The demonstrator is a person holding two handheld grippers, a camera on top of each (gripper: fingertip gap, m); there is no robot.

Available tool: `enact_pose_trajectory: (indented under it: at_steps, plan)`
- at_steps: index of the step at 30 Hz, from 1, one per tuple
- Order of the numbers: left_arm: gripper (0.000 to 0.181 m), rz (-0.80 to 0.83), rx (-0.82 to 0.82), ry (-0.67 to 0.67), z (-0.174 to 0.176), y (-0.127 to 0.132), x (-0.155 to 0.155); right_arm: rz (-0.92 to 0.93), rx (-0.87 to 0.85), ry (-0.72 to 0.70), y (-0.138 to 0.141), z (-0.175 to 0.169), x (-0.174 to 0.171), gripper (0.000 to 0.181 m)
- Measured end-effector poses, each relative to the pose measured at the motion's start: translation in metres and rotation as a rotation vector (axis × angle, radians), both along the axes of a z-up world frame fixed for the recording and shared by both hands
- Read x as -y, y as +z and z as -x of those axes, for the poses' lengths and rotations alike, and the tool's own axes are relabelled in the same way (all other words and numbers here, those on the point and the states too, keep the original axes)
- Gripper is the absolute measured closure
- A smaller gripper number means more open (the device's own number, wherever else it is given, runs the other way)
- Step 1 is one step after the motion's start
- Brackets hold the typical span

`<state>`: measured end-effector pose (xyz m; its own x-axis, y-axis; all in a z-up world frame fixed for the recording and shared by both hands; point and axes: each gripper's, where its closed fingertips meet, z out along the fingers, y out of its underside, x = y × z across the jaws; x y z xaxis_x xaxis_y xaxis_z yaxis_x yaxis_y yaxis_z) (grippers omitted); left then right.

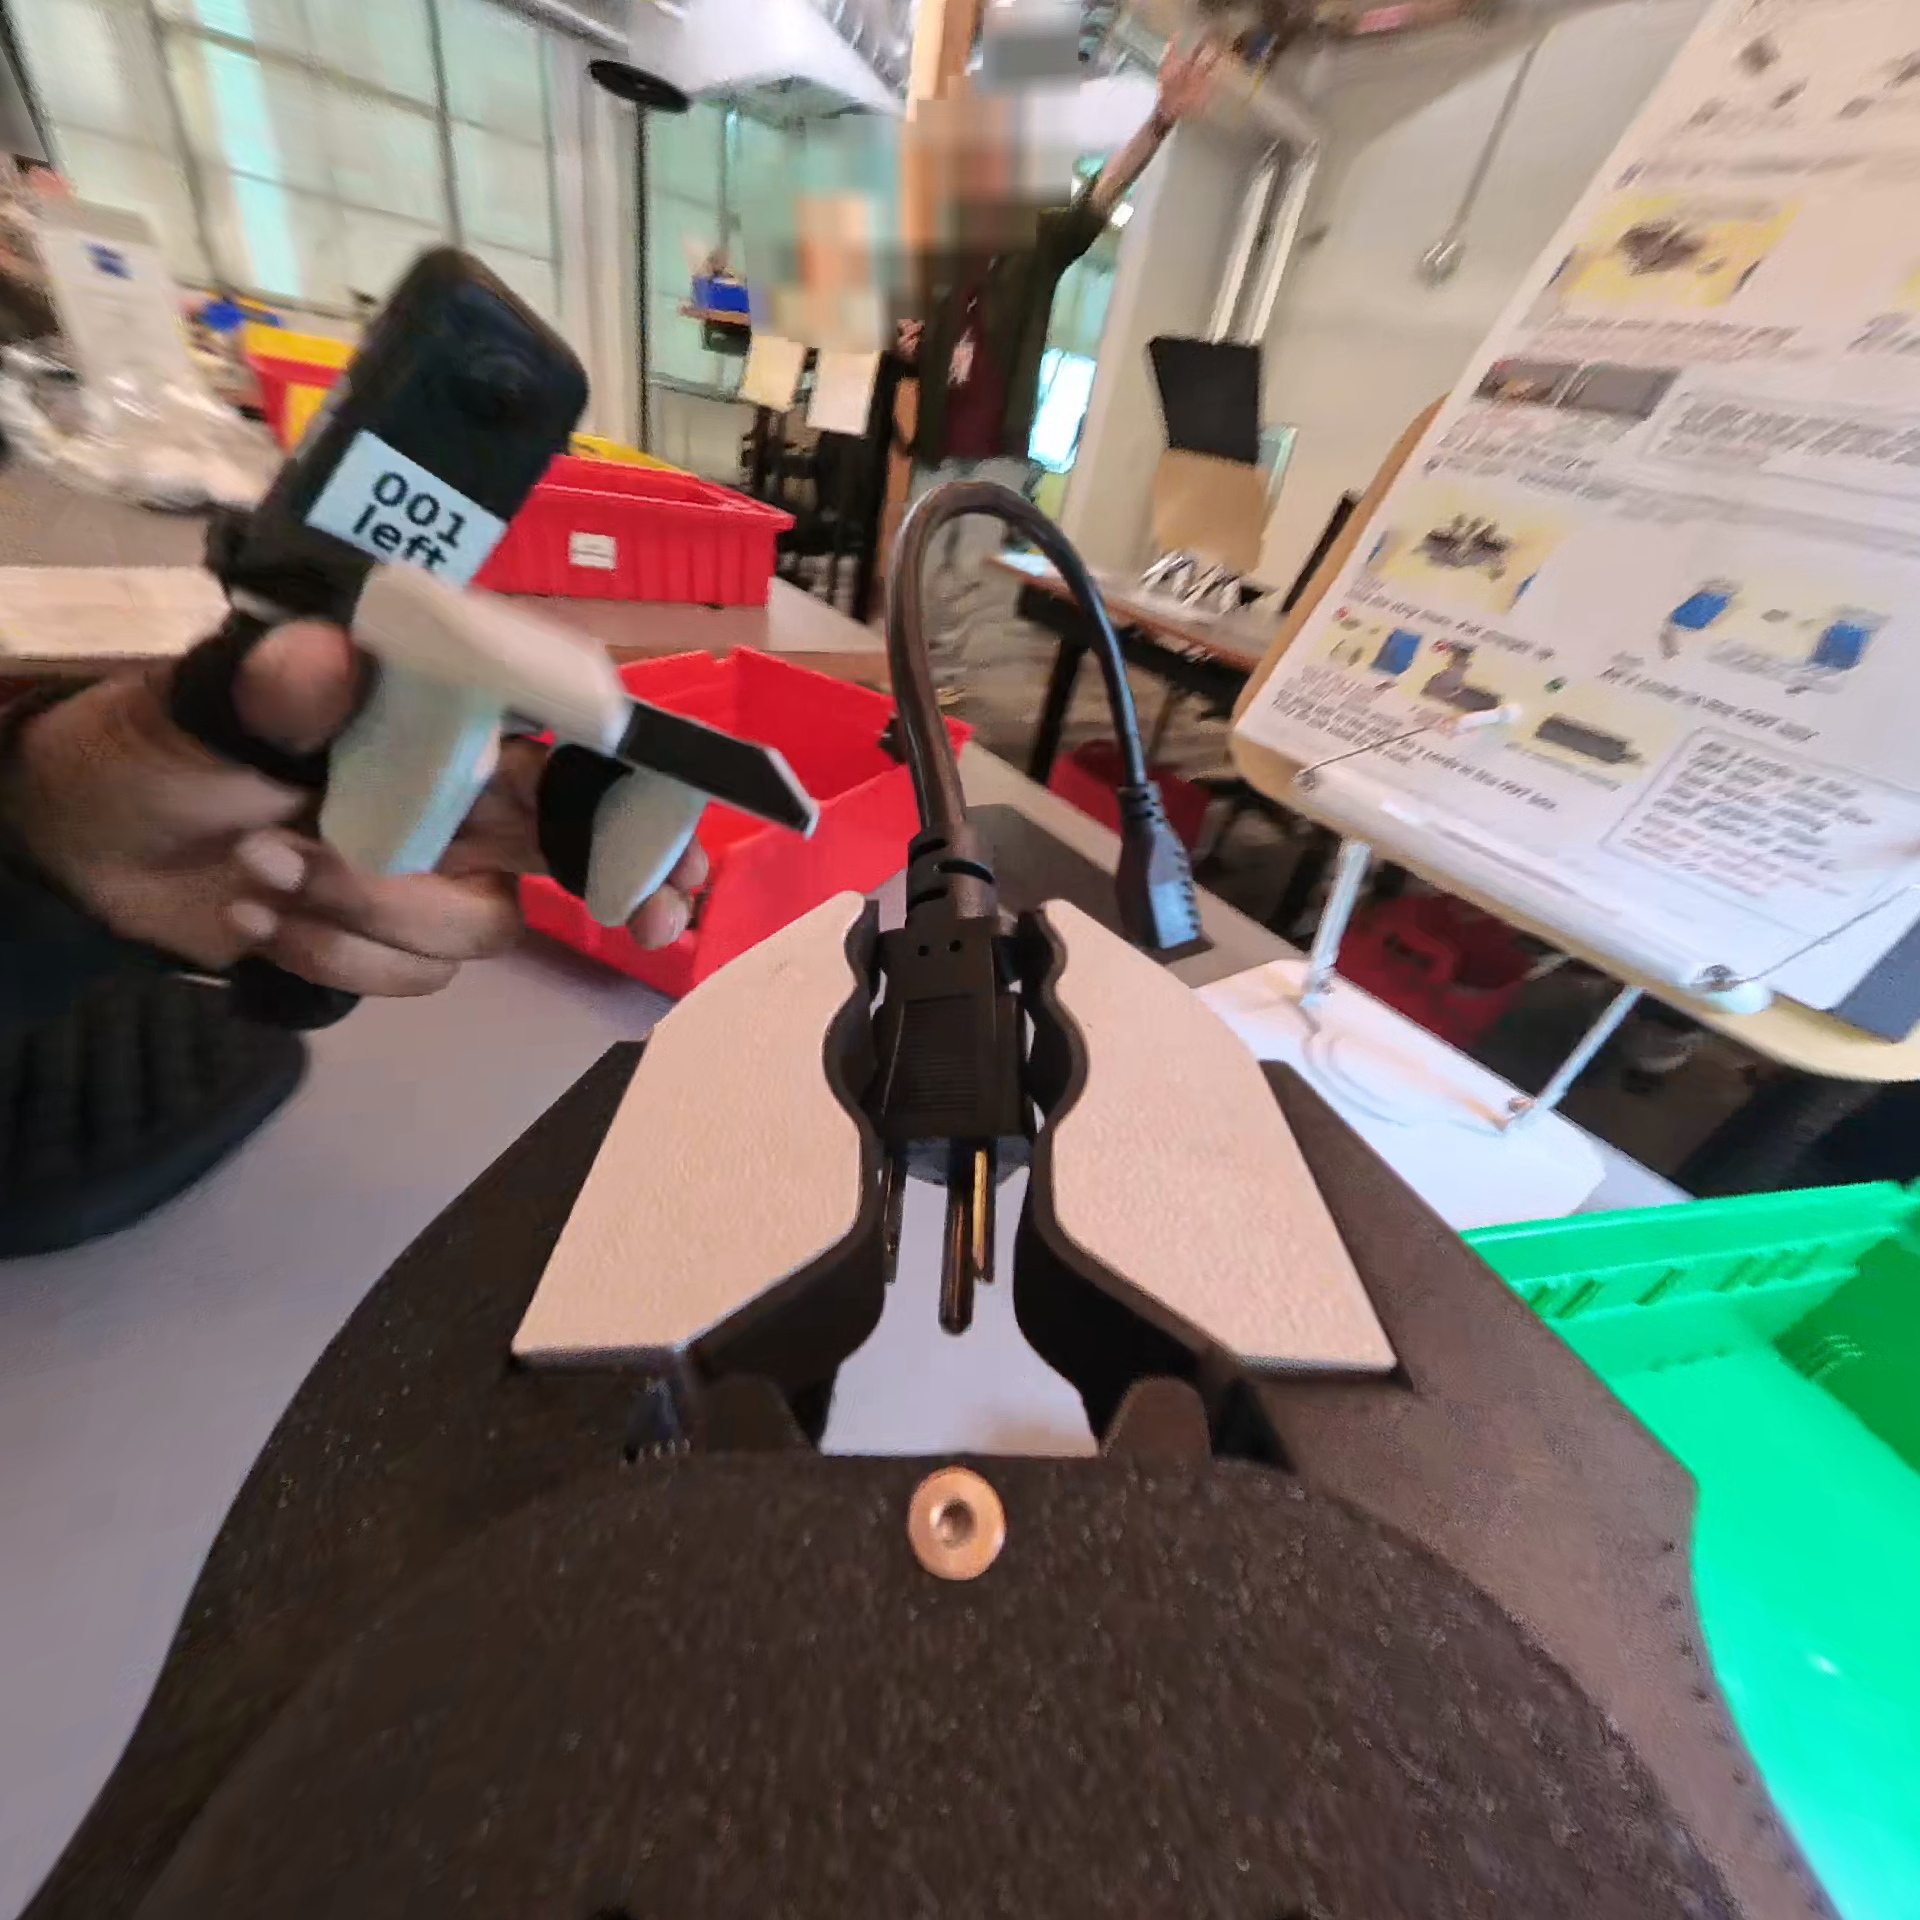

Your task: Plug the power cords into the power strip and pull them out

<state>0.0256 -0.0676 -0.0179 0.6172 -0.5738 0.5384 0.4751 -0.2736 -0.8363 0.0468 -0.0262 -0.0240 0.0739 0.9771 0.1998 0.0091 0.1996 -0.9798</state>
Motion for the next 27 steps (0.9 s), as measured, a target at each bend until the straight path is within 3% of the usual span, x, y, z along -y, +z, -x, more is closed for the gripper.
enact_pose_trajectory:
  at_steps: [2, 4, 7, 12, 14, 18, 21, 24, 27]
  plan:
    - [0.133, 0.013, 0.182, 0.018, 0.015, 0.004, -0.011, -0.141, -0.023, -0.075, -0.009, 0.005, 0.004, 0.156]
    - [0.136, 0.015, 0.221, -0.006, 0.019, 0.006, -0.017, -0.312, 0.000, -0.134, -0.023, 0.012, 0.012, 0.155]
    - [0.169, -0.020, 0.074, 0.043, 0.024, 0.003, -0.024, -0.457, 0.002, -0.188, -0.031, 0.016, 0.017, 0.155]
    - [0.170, -0.133, -0.164, -0.008, 0.011, 0.018, -0.022, -0.550, 0.037, -0.190, -0.040, 0.023, 0.024, 0.147]
    - [0.170, -0.192, -0.247, -0.058, 0.003, 0.023, -0.018, -0.524, 0.057, -0.137, -0.047, 0.028, 0.033, 0.137]
    - [0.171, -0.245, -0.380, -0.181, -0.012, 0.023, -0.009, -0.393, 0.086, 0.051, -0.056, 0.034, 0.057, 0.137]
    - [0.171, -0.267, -0.447, -0.321, -0.026, 0.016, 0.003, -0.292, 0.114, 0.298, -0.063, 0.033, 0.085, 0.130]
    - [0.171, -0.284, -0.477, -0.489, -0.039, 0.008, 0.023, -0.163, 0.160, 0.495, -0.067, 0.025, 0.102, 0.125]
    - [0.172, -0.338, -0.440, -0.594, -0.052, 0.012, 0.040, -0.131, 0.177, 0.551, -0.067, 0.023, 0.108, 0.124]
